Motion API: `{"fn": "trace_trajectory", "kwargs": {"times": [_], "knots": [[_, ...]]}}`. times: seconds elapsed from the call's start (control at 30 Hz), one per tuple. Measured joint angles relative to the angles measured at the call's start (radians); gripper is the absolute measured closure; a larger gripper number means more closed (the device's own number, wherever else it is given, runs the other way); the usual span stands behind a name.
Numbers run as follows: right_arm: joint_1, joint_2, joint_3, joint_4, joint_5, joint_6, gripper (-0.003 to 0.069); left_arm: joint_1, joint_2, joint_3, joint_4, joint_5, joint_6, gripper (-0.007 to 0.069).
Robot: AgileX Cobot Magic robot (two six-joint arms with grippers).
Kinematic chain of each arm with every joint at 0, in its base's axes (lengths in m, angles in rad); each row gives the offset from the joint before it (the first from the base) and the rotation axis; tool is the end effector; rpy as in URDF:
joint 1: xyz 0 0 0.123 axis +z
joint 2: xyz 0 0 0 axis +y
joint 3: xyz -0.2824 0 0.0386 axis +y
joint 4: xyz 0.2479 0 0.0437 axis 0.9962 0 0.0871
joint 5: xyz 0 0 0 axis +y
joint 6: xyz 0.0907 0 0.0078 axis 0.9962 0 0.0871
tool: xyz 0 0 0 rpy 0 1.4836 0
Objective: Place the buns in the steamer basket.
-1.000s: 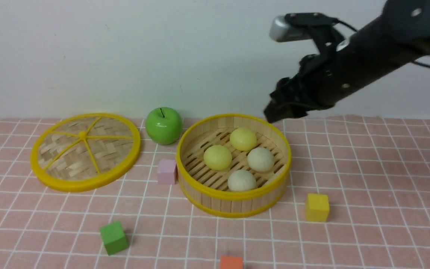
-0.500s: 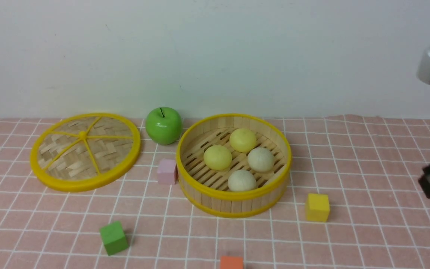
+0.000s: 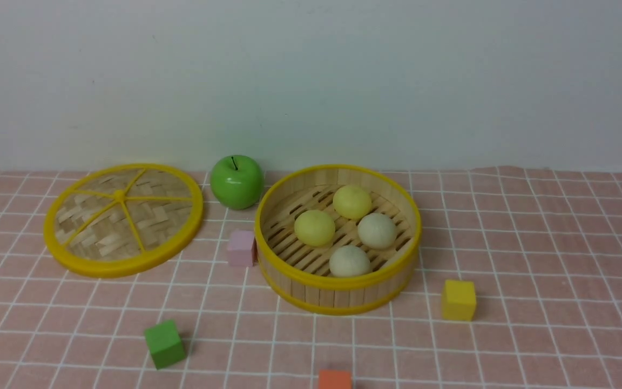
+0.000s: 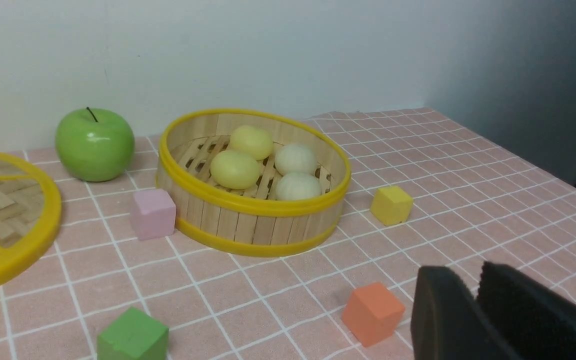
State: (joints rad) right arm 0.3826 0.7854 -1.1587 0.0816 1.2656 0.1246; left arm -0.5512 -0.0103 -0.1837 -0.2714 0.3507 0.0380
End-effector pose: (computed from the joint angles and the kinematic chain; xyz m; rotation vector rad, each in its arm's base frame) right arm 0.0951 0.0459 0.4156 -0.3168 2.3785 0.3444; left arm 0.0318 -0.0294 0.2440 0.3486 1.6330 -0.6619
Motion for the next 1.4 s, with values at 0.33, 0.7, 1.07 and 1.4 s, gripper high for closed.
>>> {"fn": "trace_trajectory", "kwargs": {"times": [0.33,0.7,1.07,1.4], "knots": [[-0.254,-0.473,0.693,-0.043,-0.606,-0.193,0.0646,0.000,0.000,0.000,0.000,0.000,0.000,0.0480],[-0.281,-0.796,1.177,-0.082,-0.894,-0.111,0.0673,0.000,0.000,0.000,0.000,0.000,0.000,0.0473],[-0.281,-0.796,1.177,-0.099,-0.892,-0.111,0.0669,0.000,0.000,0.000,0.000,0.000,0.000,0.0461],[-0.281,-0.796,1.177,-0.103,-0.892,-0.108,0.0659,0.000,0.000,0.001,0.000,0.000,0.000,0.0456]]}}
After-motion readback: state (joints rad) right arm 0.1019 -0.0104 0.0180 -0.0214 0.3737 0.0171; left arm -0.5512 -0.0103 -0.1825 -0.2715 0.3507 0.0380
